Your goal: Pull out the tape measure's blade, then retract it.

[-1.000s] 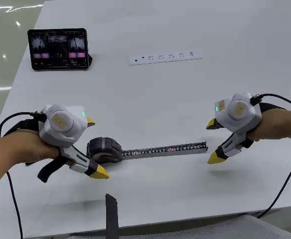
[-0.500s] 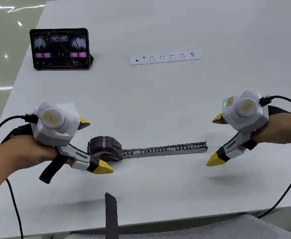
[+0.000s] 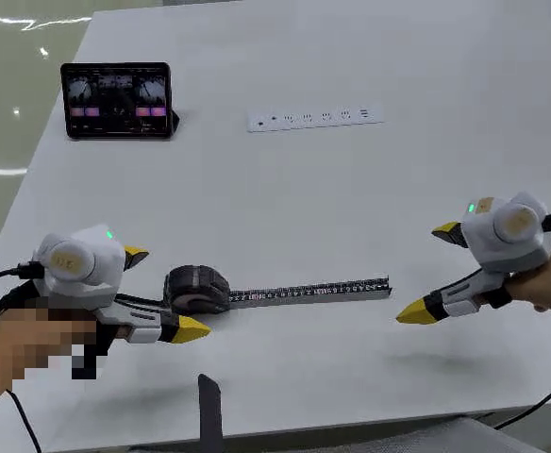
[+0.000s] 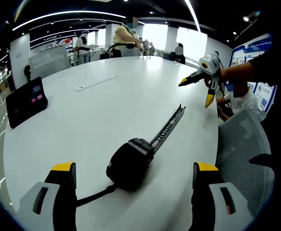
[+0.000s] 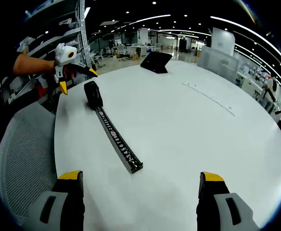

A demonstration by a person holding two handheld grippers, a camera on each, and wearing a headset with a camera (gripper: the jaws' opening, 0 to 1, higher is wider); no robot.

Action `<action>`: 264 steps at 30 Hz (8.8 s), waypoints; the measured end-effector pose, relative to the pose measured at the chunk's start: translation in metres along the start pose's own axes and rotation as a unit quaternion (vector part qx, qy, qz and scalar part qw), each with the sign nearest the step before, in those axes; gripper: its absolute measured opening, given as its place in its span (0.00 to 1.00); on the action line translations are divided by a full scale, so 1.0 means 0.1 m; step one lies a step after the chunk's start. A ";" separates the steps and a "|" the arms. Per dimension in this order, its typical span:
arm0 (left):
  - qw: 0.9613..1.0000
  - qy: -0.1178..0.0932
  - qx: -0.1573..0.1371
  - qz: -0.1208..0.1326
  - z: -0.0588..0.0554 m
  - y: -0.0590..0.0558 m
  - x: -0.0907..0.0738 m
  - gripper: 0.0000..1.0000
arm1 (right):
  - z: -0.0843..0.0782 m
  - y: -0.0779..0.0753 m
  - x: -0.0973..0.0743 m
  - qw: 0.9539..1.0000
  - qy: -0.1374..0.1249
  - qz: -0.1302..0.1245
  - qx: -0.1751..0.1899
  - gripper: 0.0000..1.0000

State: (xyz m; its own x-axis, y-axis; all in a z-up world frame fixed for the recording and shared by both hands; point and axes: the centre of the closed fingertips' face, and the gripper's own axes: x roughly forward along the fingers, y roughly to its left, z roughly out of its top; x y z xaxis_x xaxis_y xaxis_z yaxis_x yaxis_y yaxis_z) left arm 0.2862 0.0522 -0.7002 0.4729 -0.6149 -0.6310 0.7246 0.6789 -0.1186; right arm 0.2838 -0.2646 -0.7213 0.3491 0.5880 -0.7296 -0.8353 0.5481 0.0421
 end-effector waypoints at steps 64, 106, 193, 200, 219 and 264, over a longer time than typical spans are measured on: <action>0.994 -0.034 -0.017 0.101 -0.49 0.22 -0.72 0.99 | -0.81 0.13 -0.87 0.993 -0.050 -0.083 0.074 0.99; 0.995 -0.043 -0.002 0.089 -0.22 0.13 -0.46 0.99 | -0.53 0.15 -0.74 0.996 -0.052 -0.060 0.041 0.99; 0.948 -0.106 -0.128 0.273 0.08 0.15 0.41 0.99 | 0.16 -0.08 0.54 0.970 0.105 0.091 -0.199 0.99; 0.943 -0.119 -0.142 0.277 0.07 0.17 0.42 0.99 | 0.10 -0.06 0.62 0.965 0.117 0.097 -0.212 0.88; 0.948 -0.125 -0.112 0.271 0.17 0.11 0.47 0.99 | -0.10 0.11 0.66 0.948 0.137 0.144 -0.247 0.32; 0.929 -0.097 -0.190 0.301 -0.09 0.26 0.42 0.61 | -0.16 0.09 0.69 0.952 0.207 0.106 -0.197 0.10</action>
State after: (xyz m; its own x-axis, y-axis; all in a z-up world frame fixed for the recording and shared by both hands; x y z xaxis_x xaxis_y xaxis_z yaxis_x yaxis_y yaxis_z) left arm 0.3208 0.0474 -0.7369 0.8437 -0.1141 -0.5245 0.0874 0.9933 -0.0755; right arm 0.2940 -0.2289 -0.7820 0.0261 0.3317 -0.9430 -0.9915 0.1291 0.0179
